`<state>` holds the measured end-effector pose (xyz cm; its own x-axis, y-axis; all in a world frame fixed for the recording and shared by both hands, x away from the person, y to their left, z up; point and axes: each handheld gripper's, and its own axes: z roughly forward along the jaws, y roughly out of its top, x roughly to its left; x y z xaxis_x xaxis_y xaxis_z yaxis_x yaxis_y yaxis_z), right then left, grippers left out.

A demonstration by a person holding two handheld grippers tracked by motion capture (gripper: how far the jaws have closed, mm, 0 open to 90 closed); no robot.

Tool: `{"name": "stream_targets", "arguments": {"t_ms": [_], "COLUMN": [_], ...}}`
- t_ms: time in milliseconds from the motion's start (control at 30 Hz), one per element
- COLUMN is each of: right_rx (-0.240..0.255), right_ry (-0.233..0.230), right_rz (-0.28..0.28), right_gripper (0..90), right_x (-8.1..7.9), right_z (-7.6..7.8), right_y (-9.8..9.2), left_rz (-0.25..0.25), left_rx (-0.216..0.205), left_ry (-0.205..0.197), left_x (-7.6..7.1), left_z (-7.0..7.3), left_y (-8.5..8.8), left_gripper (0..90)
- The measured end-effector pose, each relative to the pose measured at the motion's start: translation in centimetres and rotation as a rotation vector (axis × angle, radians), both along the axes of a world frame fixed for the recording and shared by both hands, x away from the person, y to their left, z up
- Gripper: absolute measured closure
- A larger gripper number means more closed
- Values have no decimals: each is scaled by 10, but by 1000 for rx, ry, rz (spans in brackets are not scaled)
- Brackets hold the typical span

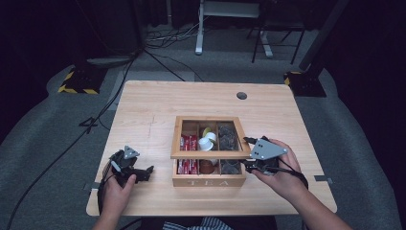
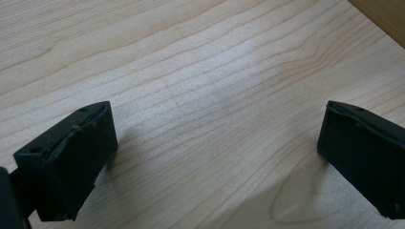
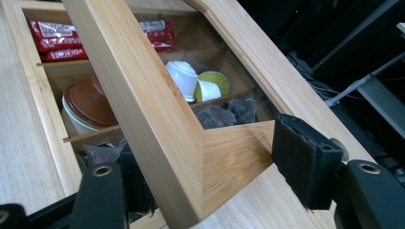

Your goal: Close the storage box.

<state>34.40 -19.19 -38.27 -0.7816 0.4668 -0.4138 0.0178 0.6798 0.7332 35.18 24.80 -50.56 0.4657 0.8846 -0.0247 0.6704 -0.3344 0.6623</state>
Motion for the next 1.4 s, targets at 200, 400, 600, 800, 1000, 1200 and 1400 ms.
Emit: {"name": "stream_targets", "arguments": {"t_ms": [200, 400, 600, 800, 1000, 1200, 1400], "right_rx": [-32, -46, -65, -75, -88, -99, -119], "right_ry": [-24, -13, 2, 8, 25, 45, 61], "right_rz": [10, 32, 51, 58, 70, 85, 92], "right_gripper": [366, 340, 334, 316, 308, 287, 275], "right_x": [-5, -11, -16, -17, -19, -18, -19], "right_z": [-8, -13, -17, -21, -25, -28, -32], "right_y": [2, 4, 6, 7, 8, 8, 9], "left_rz": [0, 0, 0, 0, 0, 0, 0], "left_rx": [0, 0, 0, 0, 0, 0, 0], "left_ry": [0, 0, 0, 0, 0, 0, 0], "left_x": [0, 0, 0, 0, 0, 0, 0], "left_z": [0, 0, 0, 0, 0, 0, 0], "left_y": [0, 0, 0, 0, 0, 0, 0], "left_gripper": [0, 0, 0, 0, 0, 0, 0]}}
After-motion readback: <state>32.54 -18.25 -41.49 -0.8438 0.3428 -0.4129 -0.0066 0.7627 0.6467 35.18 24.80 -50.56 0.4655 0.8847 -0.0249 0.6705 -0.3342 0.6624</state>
